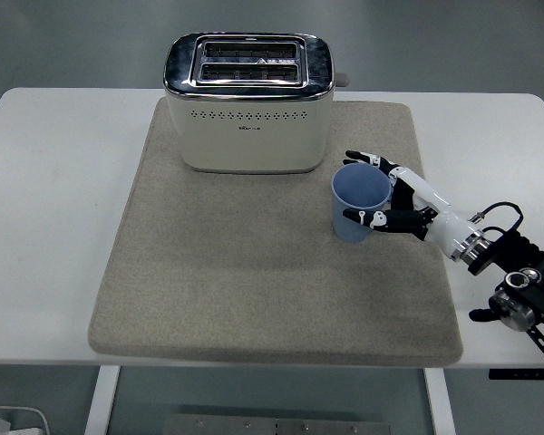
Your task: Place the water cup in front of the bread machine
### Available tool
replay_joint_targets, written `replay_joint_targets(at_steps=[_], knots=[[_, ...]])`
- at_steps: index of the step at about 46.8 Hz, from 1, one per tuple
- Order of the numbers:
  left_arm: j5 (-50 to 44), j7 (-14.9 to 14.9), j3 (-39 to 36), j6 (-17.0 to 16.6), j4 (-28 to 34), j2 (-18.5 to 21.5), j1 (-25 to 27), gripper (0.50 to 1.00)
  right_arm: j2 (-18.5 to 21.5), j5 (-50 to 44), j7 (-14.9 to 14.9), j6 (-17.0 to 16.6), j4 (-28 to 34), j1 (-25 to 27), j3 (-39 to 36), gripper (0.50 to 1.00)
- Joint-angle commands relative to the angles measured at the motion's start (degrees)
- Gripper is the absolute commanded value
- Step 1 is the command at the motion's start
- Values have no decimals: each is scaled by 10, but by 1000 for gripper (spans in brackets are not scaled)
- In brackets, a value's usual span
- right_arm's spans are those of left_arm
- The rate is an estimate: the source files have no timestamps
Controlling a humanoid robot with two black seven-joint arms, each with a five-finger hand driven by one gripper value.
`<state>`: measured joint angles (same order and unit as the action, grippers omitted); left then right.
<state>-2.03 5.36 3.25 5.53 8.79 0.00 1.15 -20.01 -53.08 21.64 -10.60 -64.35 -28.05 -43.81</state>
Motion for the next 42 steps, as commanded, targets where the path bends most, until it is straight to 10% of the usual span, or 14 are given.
replay_joint_targets(at_steps=[1, 9, 23, 42], knots=[[0, 0, 0, 0, 0, 0, 0, 1000, 7, 0, 0, 0, 5, 0, 1, 924], [0, 0, 0, 0, 0, 0, 0, 1000, 14, 3, 0, 1, 14, -2, 0, 901], [0, 0, 0, 0, 0, 0, 0, 1000, 15, 6, 0, -1, 14, -3, 0, 580], [0, 0, 0, 0, 0, 0, 0, 1000, 13, 8, -1, -2, -8, -13, -1, 549]])
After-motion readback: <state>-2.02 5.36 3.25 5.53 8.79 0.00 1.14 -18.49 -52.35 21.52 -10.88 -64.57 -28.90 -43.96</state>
